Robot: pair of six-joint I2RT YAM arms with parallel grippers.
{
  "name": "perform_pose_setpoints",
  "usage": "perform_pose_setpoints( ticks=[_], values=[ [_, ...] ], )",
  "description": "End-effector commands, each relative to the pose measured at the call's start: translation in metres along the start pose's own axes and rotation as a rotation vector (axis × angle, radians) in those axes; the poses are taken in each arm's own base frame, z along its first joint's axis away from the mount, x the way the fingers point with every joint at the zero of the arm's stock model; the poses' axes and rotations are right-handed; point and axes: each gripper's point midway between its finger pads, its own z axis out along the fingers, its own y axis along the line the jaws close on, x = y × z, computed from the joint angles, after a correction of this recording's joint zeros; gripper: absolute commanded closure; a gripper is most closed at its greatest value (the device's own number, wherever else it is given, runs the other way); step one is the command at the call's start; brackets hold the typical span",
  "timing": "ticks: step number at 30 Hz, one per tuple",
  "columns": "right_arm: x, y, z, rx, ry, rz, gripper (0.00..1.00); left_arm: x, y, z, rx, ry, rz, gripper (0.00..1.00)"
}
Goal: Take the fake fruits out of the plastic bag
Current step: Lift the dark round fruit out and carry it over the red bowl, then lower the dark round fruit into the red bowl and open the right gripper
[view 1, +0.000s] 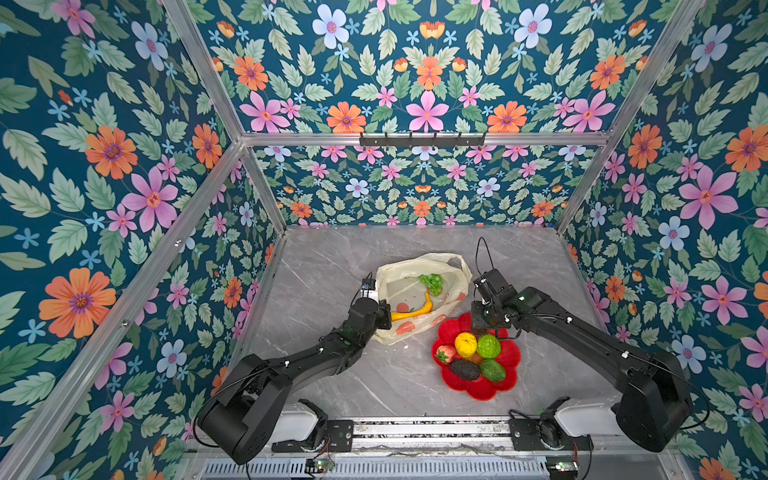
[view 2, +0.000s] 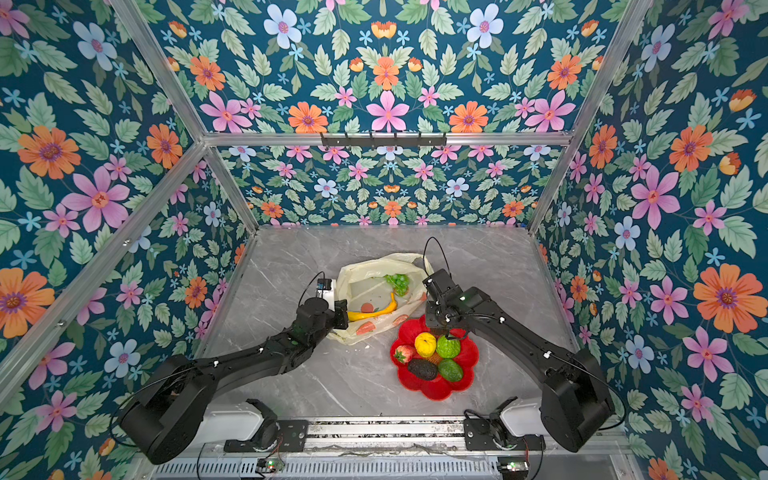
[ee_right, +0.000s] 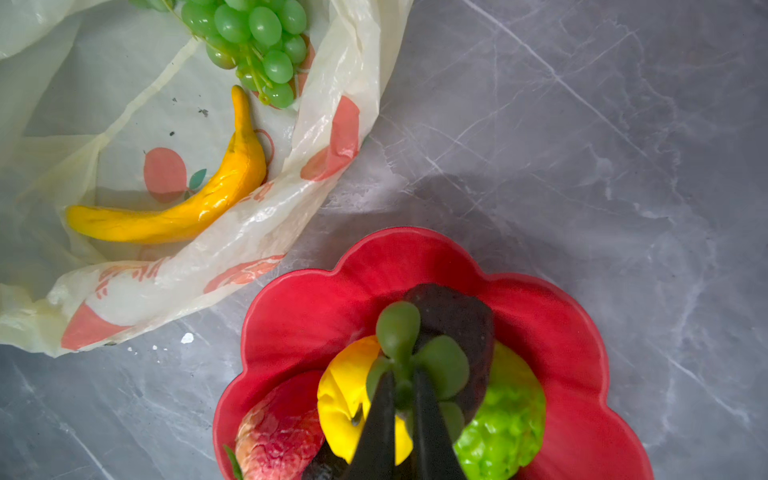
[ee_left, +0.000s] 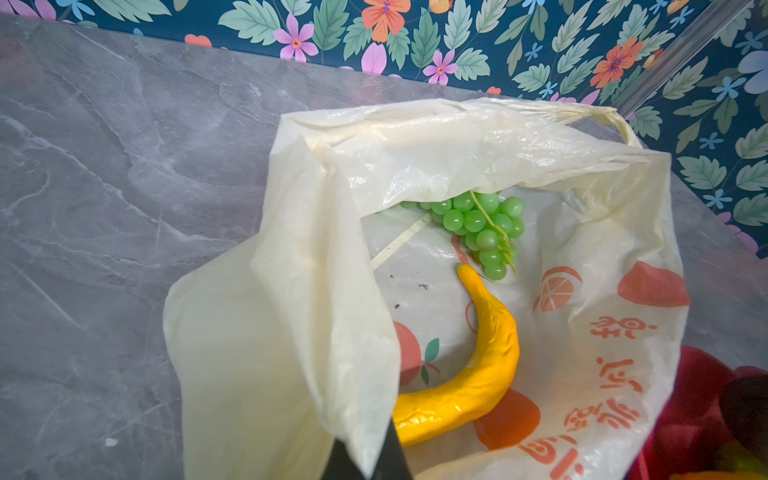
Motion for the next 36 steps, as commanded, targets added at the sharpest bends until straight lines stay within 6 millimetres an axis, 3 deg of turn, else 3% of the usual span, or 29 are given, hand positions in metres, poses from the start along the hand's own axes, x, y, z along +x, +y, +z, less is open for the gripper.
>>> perform_pose_setpoints(
  ticks=[1,21,36],
  values=[
    [-0.001,0.004,0.005,-0.015,-0.005,-0.002,0.95,-0.005,0.0,0.0,-0.003,-0.013,0.003,0.98],
    [0.009,0.001,0.033,0.001,0.035,0.023,0.96,-0.005,-0.001,0.0,-0.001,-0.012,0.003,0.98],
    [0.004,0.003,0.028,0.005,0.023,0.02,0.77,-0.004,-0.001,0.0,-0.002,-0.01,0.007,0.98]
  ],
)
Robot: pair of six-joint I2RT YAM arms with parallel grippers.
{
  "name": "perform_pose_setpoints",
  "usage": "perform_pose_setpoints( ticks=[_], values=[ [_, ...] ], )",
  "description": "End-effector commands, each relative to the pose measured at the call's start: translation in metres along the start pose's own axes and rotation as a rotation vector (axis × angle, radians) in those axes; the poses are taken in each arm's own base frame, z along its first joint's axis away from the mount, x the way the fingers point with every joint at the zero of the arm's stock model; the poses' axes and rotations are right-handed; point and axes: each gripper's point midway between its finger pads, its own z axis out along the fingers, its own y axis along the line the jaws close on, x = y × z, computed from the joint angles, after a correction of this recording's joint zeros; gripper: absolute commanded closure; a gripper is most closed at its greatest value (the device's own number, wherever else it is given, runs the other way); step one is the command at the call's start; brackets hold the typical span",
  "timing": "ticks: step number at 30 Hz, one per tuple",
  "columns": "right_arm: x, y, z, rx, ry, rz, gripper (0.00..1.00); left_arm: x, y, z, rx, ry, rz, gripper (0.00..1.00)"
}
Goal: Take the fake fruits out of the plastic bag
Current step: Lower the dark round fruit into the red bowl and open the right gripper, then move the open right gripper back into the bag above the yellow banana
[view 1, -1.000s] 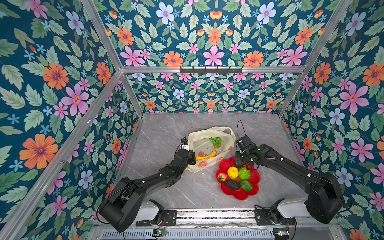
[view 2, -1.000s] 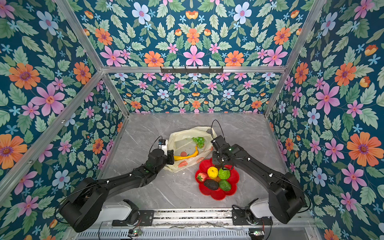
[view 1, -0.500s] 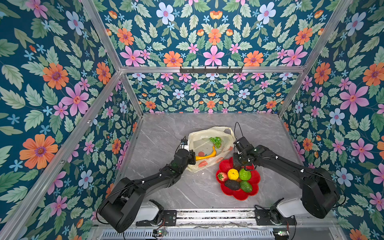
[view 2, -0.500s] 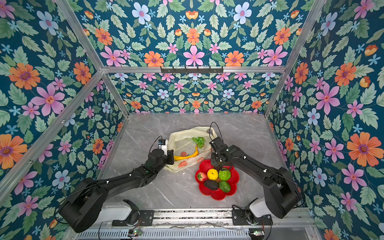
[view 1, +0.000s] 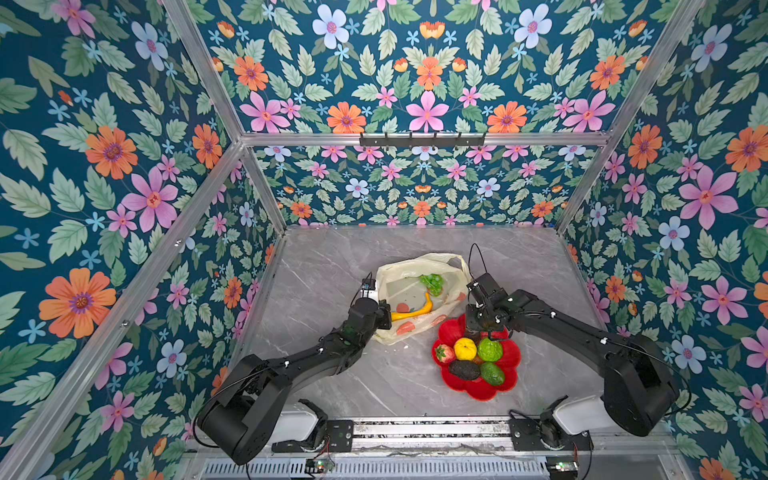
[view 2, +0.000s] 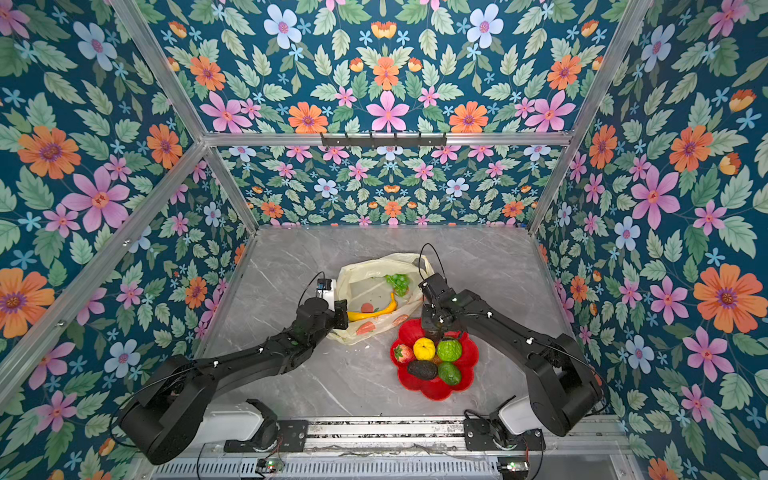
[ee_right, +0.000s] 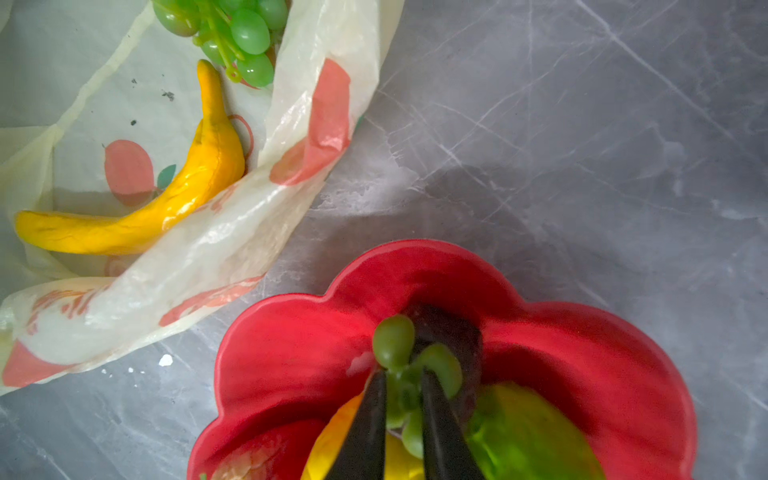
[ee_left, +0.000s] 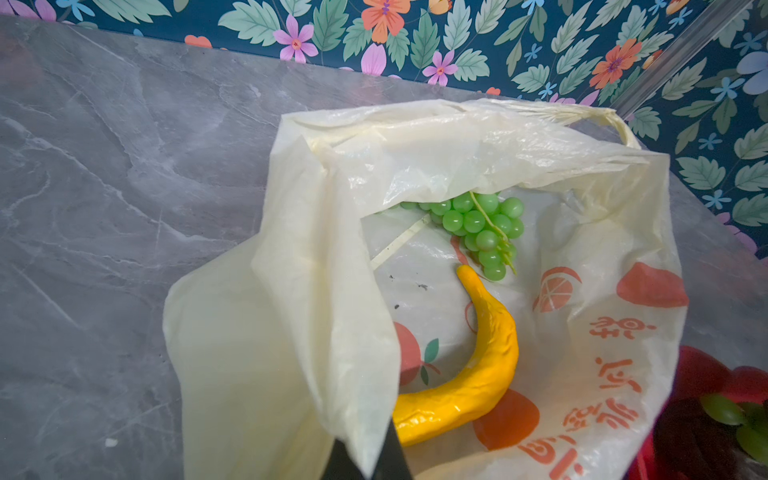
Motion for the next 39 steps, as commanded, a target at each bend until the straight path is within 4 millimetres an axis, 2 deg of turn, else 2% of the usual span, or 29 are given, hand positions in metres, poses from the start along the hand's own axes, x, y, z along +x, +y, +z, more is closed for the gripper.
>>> perform_pose_setpoints(
  ticks=[1,10,16,22,26,34,35,36,39],
  values=[
    [-0.003,-0.001,-0.002,0.012,-0.011,-0.002,0.76,-0.004,-0.001,0.001,-0.002,-0.009,0.007,0.98],
    [-0.008,-0.002,-0.016,0.018,-0.036,-0.007,0.69,-0.006,0.0,0.0,-0.009,-0.013,0.009,0.98],
    [-0.013,0.002,-0.031,0.004,-0.066,-0.011,0.64,-0.003,0.008,0.005,-0.067,0.018,0.001,1.0],
    [-0.026,0.022,-0.051,-0.036,-0.114,-0.039,0.57,0.004,-0.002,0.015,-0.04,0.096,-0.045,1.0],
    [-0.041,0.054,-0.058,-0.107,-0.169,-0.071,0.54,0.001,-0.006,0.015,-0.03,0.106,-0.068,1.0],
    [-0.07,0.125,-0.038,-0.214,-0.168,-0.124,0.52,-0.008,0.005,0.001,-0.046,-0.003,-0.068,1.0],
    [-0.073,0.131,-0.036,-0.226,-0.166,-0.125,0.51,-0.009,0.005,0.0,-0.04,-0.015,-0.069,1.0],
    [-0.072,0.134,-0.02,-0.213,-0.139,-0.13,0.51,-0.01,0.003,0.0,-0.025,-0.025,-0.074,1.0],
    [-0.072,0.138,-0.001,-0.191,-0.103,-0.141,0.51,-0.006,-0.001,-0.001,0.005,-0.03,-0.064,1.0]
  ],
)
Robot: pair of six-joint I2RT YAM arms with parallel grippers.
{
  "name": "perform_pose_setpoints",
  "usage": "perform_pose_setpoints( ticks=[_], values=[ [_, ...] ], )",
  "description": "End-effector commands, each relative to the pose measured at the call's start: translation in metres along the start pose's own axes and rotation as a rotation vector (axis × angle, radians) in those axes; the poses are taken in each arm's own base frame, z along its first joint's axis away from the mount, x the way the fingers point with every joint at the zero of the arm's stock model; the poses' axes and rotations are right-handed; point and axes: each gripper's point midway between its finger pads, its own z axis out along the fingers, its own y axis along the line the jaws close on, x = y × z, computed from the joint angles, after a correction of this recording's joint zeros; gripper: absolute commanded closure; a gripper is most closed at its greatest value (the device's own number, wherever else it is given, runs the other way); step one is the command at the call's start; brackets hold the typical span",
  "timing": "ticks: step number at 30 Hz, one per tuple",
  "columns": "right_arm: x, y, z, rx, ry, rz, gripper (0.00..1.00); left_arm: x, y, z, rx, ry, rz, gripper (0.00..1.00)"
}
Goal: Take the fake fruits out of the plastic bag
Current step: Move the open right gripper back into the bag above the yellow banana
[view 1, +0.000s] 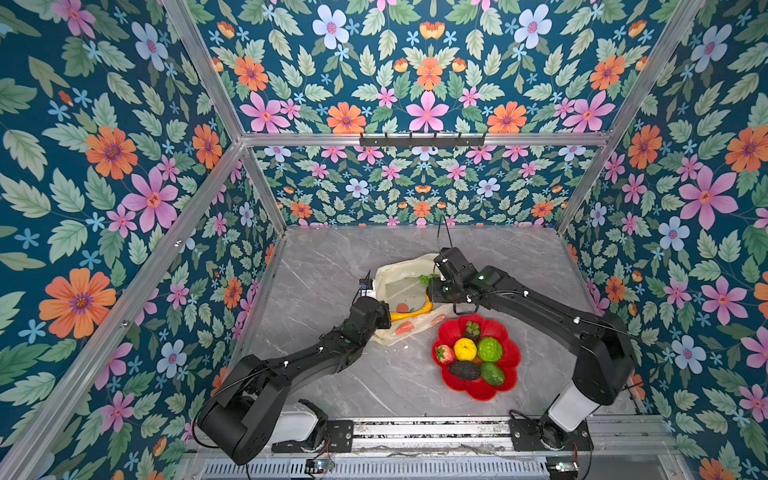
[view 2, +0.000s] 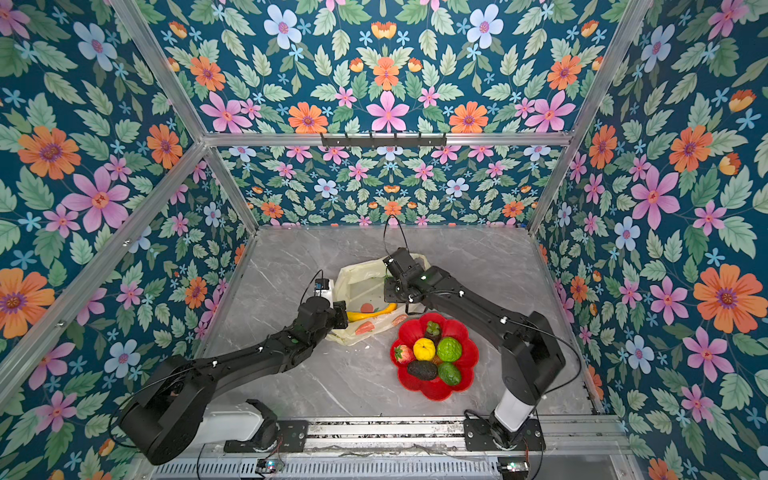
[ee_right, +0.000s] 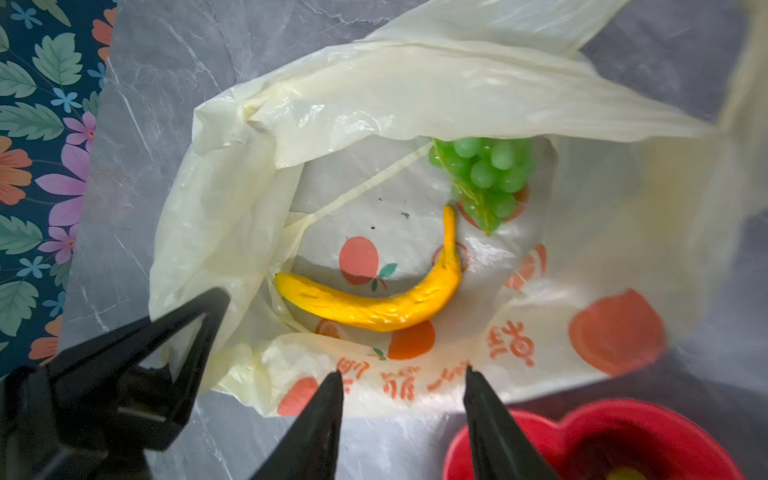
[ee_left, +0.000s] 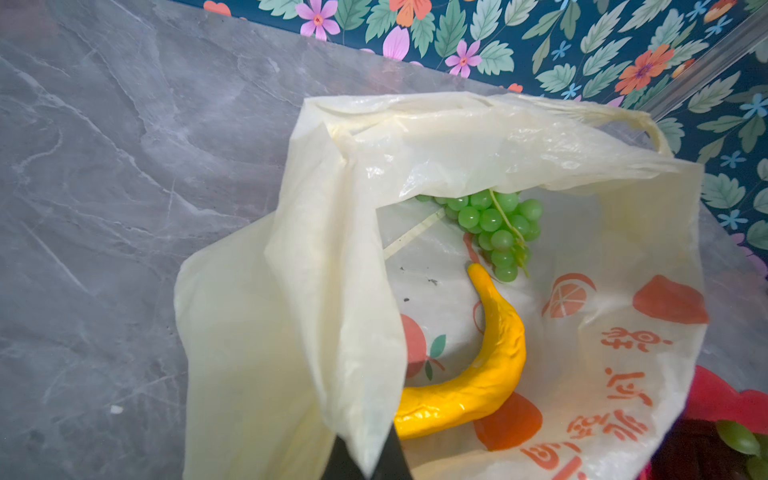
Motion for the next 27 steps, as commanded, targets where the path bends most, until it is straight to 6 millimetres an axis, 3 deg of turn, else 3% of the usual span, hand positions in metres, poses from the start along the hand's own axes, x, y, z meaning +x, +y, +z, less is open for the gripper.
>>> perform_pose_setpoints(
  ticks=[1,5,15,23,27],
  values=[
    [0.004,0.005,0.016,-0.004,0.039,-0.023,0.5,-0.009,-0.004,-0.001,0.026,-0.056,0.005,1.0],
    [0.019,0.008,0.033,-0.009,0.09,-0.031,0.5,-0.002,-0.001,0.003,0.012,-0.037,-0.002,1.0],
    [0.059,0.045,0.062,0.0,0.179,-0.197,0.5,-0.008,0.02,0.003,-0.103,-0.035,0.0,1.0],
    [0.073,0.034,0.084,0.027,0.2,-0.216,0.5,-0.017,0.054,-0.006,-0.195,-0.072,-0.07,1.0],
    [0.076,0.039,0.088,-0.014,0.184,-0.236,0.5,-0.021,0.067,-0.013,-0.241,-0.099,-0.078,1.0]
  ],
)
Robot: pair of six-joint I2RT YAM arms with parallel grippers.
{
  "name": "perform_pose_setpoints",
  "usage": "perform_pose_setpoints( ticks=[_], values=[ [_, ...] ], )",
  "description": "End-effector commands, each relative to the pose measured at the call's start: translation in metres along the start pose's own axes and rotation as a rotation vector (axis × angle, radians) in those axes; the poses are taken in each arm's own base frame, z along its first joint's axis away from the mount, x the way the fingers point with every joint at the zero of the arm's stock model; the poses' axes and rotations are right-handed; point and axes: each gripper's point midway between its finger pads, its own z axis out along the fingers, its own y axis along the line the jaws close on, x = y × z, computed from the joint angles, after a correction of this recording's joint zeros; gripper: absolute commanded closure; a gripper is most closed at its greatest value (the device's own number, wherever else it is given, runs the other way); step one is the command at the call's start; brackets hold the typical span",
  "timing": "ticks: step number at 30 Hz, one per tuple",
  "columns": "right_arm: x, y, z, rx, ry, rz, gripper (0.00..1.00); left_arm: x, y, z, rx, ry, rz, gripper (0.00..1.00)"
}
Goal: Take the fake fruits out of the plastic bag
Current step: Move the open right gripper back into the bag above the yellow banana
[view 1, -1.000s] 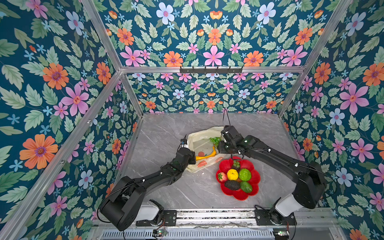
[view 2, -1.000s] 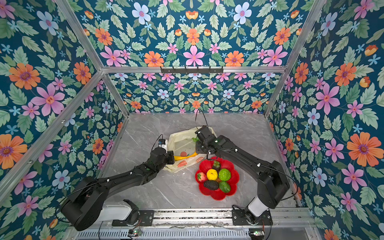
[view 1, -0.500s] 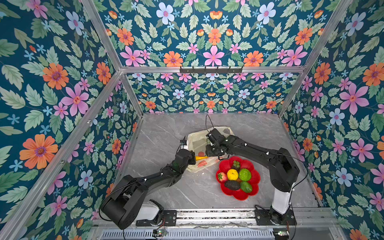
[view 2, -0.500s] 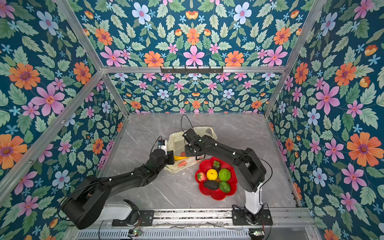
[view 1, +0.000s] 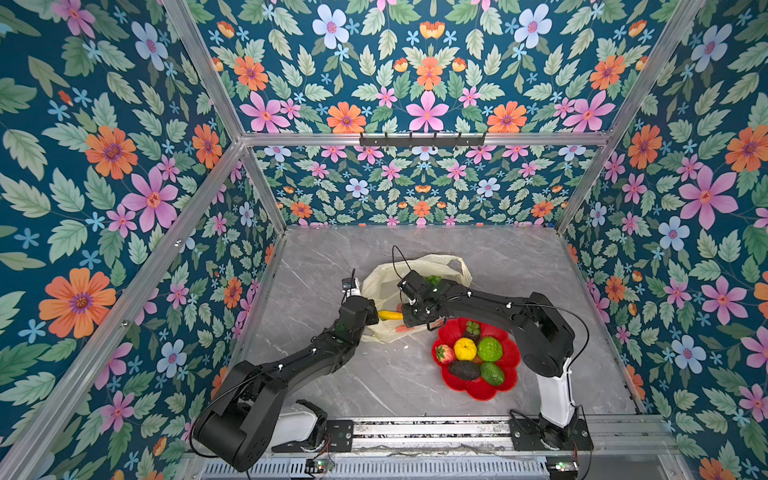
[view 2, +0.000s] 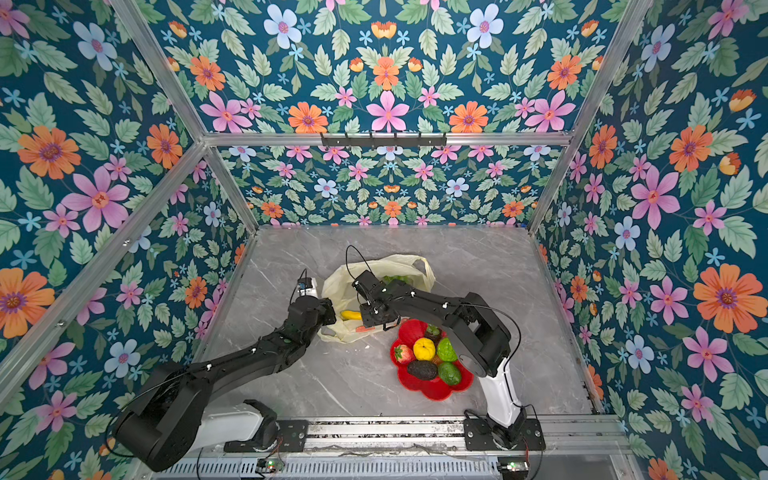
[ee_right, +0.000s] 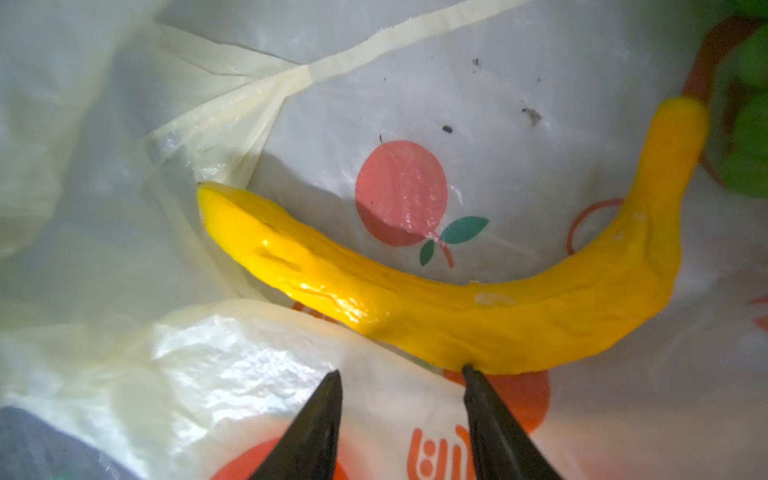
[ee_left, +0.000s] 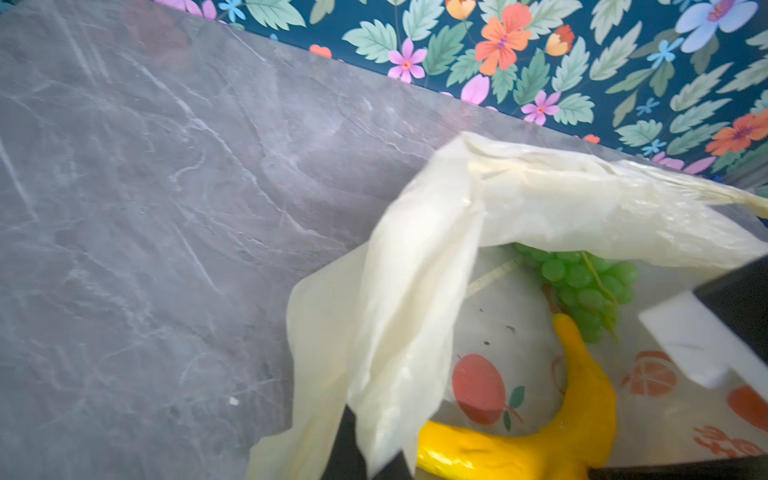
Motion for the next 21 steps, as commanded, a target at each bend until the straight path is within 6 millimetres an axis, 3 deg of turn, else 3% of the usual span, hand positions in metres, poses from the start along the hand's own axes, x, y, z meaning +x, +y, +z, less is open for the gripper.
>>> perform_pose_setpoints(
  ticks=[1,12,21],
  values=[
    [-0.007,0.008,0.001,-0.039,-0.058,-0.04,0.5,-0.004,0.01,-0.002,-0.046,-0.023,-0.006,1.0],
    [-0.007,0.006,0.014,-0.005,-0.054,-0.122,0.5,0.024,-0.004,0.014,0.017,0.104,-0.043,1.0],
    [-0.035,-0.003,0.014,0.098,-0.084,-0.102,0.43,0.022,-0.005,0.013,0.024,0.095,-0.047,1.0]
  ],
)
